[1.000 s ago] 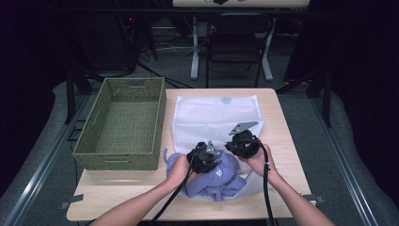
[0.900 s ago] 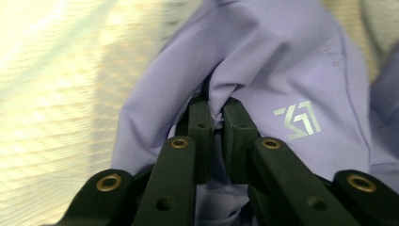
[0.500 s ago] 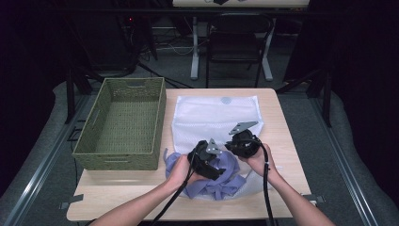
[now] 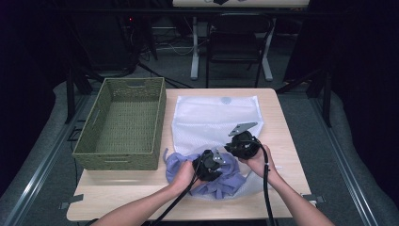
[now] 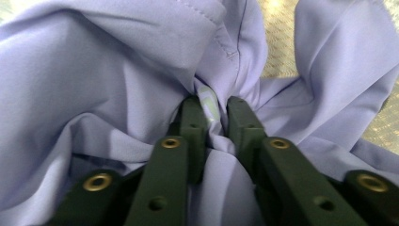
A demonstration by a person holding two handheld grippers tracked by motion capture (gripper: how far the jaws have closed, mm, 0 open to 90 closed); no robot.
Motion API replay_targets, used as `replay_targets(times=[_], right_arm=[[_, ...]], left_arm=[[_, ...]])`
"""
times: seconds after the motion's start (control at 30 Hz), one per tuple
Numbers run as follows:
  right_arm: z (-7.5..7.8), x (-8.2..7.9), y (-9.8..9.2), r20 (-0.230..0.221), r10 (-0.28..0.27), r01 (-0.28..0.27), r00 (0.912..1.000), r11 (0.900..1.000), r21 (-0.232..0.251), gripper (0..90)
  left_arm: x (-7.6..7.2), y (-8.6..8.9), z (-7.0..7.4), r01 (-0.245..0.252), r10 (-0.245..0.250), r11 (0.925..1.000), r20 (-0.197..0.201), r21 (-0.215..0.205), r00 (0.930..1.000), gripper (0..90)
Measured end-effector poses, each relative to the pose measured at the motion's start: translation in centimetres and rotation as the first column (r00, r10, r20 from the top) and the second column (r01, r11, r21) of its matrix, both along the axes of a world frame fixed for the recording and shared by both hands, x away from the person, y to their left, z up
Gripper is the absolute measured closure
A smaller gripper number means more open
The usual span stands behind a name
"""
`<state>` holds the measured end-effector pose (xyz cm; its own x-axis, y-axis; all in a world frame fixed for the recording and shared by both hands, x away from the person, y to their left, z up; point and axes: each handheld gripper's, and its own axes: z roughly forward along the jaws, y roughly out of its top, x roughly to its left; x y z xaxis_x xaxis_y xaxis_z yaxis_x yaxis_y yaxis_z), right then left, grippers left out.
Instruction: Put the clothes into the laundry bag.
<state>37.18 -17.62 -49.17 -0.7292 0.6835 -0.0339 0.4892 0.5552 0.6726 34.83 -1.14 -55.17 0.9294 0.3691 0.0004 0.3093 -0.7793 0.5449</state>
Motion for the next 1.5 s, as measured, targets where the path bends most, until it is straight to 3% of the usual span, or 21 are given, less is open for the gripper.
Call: replay_targets(times=[0.13,0.17,0.2,0.27,0.3,0.33,0.43,0.47,0.6,0.63,0.8,0.97,1.0,1.03,1.1,1.17,1.23,1.33,1.37,1.4,1.5], right_arm=[[0.3,-0.1,0.0,0.006,-0.001,0.001,1.0,1.0,0.007,88.5],[0.6,-0.2,0.1,0.016,-0.002,0.002,0.9999,1.0,0.013,88.4],[0.6,-0.2,0.1,0.016,-0.002,0.002,0.9999,1.0,0.013,88.4],[1.4,-0.5,0.1,0.038,-0.009,0.007,0.9992,0.999,0.031,88.5],[1.4,-0.5,0.1,0.038,-0.009,0.007,0.9992,0.999,0.031,88.5],[1.8,-0.6,0.1,0.047,-0.006,0.003,0.9989,0.999,0.045,88.5],[1.7,-0.6,0.1,0.034,-0.005,0.004,0.9994,0.999,0.049,88.5],[1.2,-0.4,0.2,0.018,0.0,0.0,0.9998,0.999,0.037,88.5],[0.4,-0.3,0.1,-0.004,0.0,0.0,1.0,1.0,0.013,88.5],[0.4,-0.3,0.0,-0.003,-0.003,0.004,1.0,1.0,0.014,88.5],[0.6,-0.3,-0.3,0.002,-0.012,0.012,0.9999,1.0,0.024,88.5],[0.6,-0.2,-0.4,-0.001,-0.011,0.011,0.9999,1.0,0.023,88.4],[0.5,-0.2,-0.5,-0.001,-0.009,0.009,1.0,1.0,0.02,88.4],[0.5,-0.2,-0.5,-0.001,-0.009,0.009,1.0,1.0,0.02,88.4],[0.4,-0.1,-0.5,-0.008,-0.011,0.011,0.9999,1.0,0.021,88.4],[0.2,0.0,-0.4,-0.015,-0.009,0.009,0.9998,1.0,0.015,88.4],[0.1,0.0,-0.3,-0.017,-0.006,0.006,0.9998,1.0,0.011,88.4],[0.2,-0.1,-0.2,-0.015,-0.003,0.004,0.9999,1.0,0.012,88.5],[0.2,-0.1,-0.2,-0.015,-0.003,0.004,0.9999,1.0,0.012,88.5],[0.4,-0.2,-0.2,-0.014,-0.006,0.006,0.9999,1.0,0.019,88.5],[0.7,-0.2,-0.2,-0.007,-0.006,0.006,1.0,1.0,0.03,88.5]], left_arm=[[0.4,0.3,1.0,-0.037,0.038,0.999,0.022,-0.023,0.9991,82.0],[0.7,0.6,2.0,-0.083,0.086,0.995,0.048,-0.055,0.9951,81.9],[0.7,0.6,2.0,-0.083,0.086,0.995,0.048,-0.055,0.9951,81.9],[1.2,1.2,3.5,-0.144,0.152,0.9837,0.069,-0.107,0.9859,81.7],[1.2,1.2,3.5,-0.144,0.152,0.9837,0.069,-0.107,0.9859,81.2],[1.5,1.2,3.4,-0.177,0.186,0.9766,0.064,-0.123,0.9805,80.9],[1.9,1.1,2.4,-0.19,0.195,0.9764,0.042,-0.103,0.9799,78.2],[2.2,1.0,1.2,-0.191,0.193,0.9788,0.014,-0.073,0.9811,76.8],[2.1,0.8,0.7,-0.172,0.172,0.9839,-0.005,-0.049,0.9851,67.3],[1.8,0.8,1.4,-0.156,0.157,0.9866,0.015,-0.047,0.9875,57.1],[1.1,1.2,3.4,-0.144,0.15,0.9863,0.064,-0.079,0.9867,39.8],[0.7,2.8,4.9,-0.184,0.196,0.9766,0.11,-0.112,0.9744,30.7],[1.0,3.6,5.2,-0.219,0.232,0.9683,0.112,-0.12,0.9662,29.4],[1.0,3.6,5.2,-0.219,0.232,0.9683,0.112,-0.12,0.9662,29.4],[1.6,4.3,4.9,-0.245,0.254,0.9641,0.096,-0.102,0.9623,32.9],[2.5,4.8,3.4,-0.246,0.248,0.9682,0.031,-0.046,0.9684,43.6],[2.8,4.7,2.5,-0.228,0.228,0.9732,0.002,-0.033,0.9737,55.4],[2.8,4.5,2.2,-0.216,0.216,0.9762,0.003,-0.022,0.9765,72.9],[2.8,4.4,2.1,-0.207,0.208,0.9778,0.004,-0.029,0.9782,72.9],[2.8,4.2,2.2,-0.206,0.206,0.9779,0.008,-0.035,0.9784,82.7],[2.6,3.7,3.1,-0.184,0.186,0.9805,0.027,-0.069,0.9821,85.2]])
